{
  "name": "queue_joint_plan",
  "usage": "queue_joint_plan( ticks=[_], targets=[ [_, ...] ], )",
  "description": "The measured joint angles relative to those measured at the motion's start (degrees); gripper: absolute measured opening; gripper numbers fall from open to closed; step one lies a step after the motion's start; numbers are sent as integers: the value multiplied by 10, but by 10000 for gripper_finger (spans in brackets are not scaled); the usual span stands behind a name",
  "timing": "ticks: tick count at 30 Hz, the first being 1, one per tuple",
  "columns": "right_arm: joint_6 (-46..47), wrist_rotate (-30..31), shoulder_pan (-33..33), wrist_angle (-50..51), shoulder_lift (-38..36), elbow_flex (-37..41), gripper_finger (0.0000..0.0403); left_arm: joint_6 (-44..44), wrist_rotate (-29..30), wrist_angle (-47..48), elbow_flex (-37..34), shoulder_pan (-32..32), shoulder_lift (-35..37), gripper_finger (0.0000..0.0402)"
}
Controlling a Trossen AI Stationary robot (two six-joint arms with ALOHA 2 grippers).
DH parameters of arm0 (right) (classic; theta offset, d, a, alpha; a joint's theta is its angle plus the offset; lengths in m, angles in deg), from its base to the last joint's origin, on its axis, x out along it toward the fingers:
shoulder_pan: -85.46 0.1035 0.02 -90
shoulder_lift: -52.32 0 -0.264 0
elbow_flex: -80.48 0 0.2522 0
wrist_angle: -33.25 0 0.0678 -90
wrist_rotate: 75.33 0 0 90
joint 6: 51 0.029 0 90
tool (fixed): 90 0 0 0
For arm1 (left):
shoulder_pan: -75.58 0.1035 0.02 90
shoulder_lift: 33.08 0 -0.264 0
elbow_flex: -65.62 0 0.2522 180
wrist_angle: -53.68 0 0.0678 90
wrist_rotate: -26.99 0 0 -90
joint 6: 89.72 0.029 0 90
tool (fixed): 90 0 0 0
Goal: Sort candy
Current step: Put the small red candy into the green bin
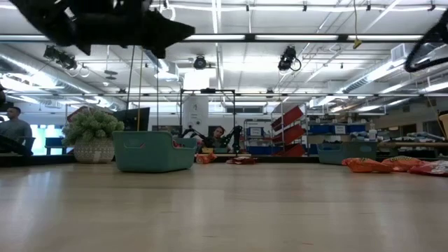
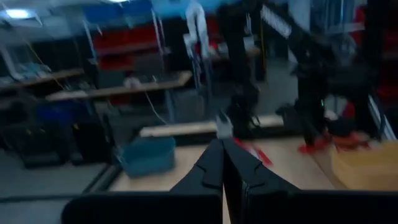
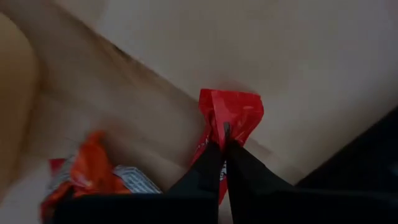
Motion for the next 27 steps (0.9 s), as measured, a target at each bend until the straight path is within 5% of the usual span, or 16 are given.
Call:
queue_joint_plan(
  ticks=[6, 16, 21, 27],
  targets=[
    [-59, 31, -59, 101, -27, -50, 3, -22, -2, -111, -69, 45, 47, 0],
    [-165, 145, -229, 189, -40, -143, 0, -26, 12, -72, -81, 93, 88, 0],
    [-288, 177, -338, 77, -34, -143, 0, -26, 61, -42, -81, 111, 87, 0],
    [-436, 196, -431, -210, 4, -143, 0, 2, 86, -83, -113, 116, 87, 0]
  ],
)
